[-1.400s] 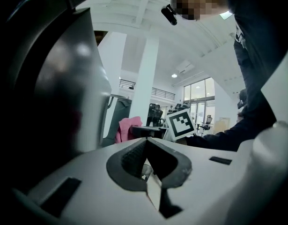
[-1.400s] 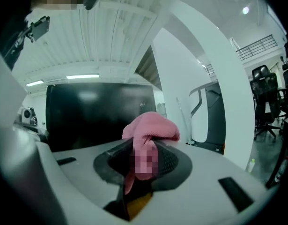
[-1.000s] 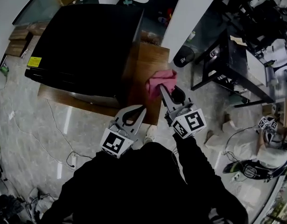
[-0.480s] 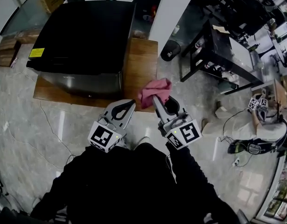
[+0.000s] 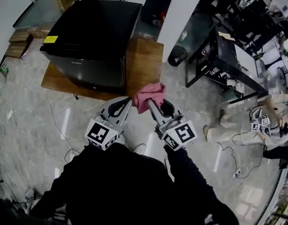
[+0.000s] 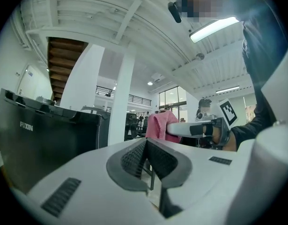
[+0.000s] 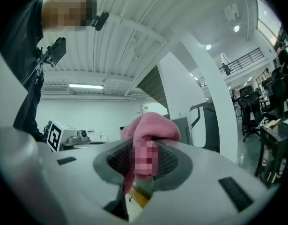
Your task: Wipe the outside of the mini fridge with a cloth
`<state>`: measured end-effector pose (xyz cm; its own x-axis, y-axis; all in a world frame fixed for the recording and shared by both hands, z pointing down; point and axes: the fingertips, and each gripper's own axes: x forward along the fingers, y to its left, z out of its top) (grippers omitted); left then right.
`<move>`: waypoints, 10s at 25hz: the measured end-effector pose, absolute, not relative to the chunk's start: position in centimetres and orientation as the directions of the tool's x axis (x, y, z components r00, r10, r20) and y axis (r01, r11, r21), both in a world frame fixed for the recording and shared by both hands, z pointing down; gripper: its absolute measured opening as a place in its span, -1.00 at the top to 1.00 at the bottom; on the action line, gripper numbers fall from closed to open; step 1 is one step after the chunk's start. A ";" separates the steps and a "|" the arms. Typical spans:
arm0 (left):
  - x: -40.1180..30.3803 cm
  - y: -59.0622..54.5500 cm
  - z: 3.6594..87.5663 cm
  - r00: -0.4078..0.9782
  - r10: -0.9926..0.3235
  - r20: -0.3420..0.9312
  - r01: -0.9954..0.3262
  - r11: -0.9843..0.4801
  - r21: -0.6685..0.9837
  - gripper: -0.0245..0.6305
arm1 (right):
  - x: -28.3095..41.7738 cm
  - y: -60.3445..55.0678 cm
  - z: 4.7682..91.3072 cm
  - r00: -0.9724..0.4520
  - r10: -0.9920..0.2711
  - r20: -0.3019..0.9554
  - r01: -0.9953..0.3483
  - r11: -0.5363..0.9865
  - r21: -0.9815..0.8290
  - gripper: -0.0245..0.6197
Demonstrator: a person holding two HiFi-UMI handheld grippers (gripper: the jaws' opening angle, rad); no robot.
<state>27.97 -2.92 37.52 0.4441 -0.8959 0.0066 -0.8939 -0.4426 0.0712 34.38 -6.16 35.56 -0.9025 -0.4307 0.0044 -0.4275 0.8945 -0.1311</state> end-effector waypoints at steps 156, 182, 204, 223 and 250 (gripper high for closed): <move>-16.2 -3.7 45.4 0.596 -0.803 0.025 -0.802 -0.594 0.065 0.91 | -12.1 -6.9 47.2 -0.566 -0.794 0.221 -0.816 0.578 -0.012 0.61; -18.3 -6.4 70.5 0.576 -0.763 0.295 -0.813 -0.573 0.105 0.91 | -13.8 -8.3 73.8 -0.521 -0.646 0.557 -0.829 0.540 -0.149 0.61; -19.3 -0.5 56.4 0.612 -0.758 0.226 -0.791 -0.585 0.177 0.91 | -11.5 -0.6 57.0 -0.649 -0.663 0.373 -0.750 0.640 -0.169 0.61; -12.4 3.9 26.7 0.605 -0.796 0.025 -0.796 -0.604 0.048 0.91 | -5.7 3.2 27.8 -0.773 -0.629 0.084 -0.619 0.777 0.115 0.60; -22.9 -17.4 17.7 0.443 -0.895 0.046 -0.895 -0.445 -0.034 0.91 | -15.6 -20.1 19.7 -0.762 -0.594 0.259 -0.477 0.785 0.396 0.60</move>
<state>-22.94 -17.42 17.67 0.4429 -0.8954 0.0456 -0.8952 -0.4445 -0.0335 -15.62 -20.05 19.72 -0.7620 -0.5937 0.2586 -0.4771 0.7847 0.3958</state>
